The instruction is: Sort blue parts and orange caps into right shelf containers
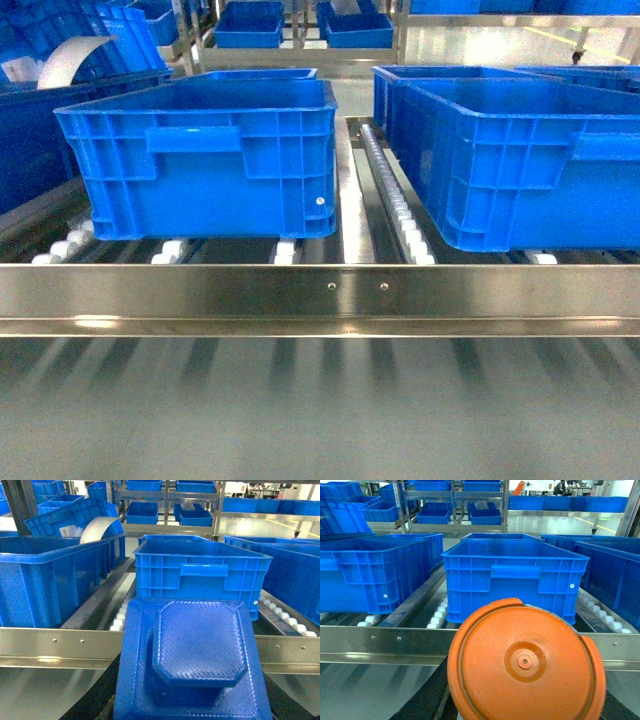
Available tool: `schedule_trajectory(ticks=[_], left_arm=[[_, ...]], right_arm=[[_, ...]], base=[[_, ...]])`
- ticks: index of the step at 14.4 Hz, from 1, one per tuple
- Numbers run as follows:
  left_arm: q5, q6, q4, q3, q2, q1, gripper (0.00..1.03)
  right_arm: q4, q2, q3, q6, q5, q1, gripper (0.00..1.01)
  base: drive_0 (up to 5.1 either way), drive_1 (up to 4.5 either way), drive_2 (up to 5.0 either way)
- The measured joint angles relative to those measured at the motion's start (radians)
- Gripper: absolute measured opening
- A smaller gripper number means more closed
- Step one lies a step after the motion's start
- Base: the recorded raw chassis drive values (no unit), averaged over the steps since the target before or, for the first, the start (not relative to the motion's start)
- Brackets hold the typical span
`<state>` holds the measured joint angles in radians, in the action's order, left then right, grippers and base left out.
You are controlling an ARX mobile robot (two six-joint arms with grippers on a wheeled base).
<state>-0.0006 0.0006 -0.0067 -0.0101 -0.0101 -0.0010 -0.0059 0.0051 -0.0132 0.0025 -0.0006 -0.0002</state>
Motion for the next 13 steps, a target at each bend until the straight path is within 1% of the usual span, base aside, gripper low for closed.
schedule_trajectory(ticks=[11,13], left_arm=[[0.000,0.000,-0.002,0.000,0.000,0.000,0.43],[0.000,0.000,0.000,0.000,0.000,0.000,0.43]], right_arm=[[0.002,0.000,0.000,0.000,0.000,0.000,0.45],[0.000,0.000,0.000,0.000,0.000,0.000,0.45]], base=[[-0.1,4.07,-4.2],[0.0,0.00,0.0]])
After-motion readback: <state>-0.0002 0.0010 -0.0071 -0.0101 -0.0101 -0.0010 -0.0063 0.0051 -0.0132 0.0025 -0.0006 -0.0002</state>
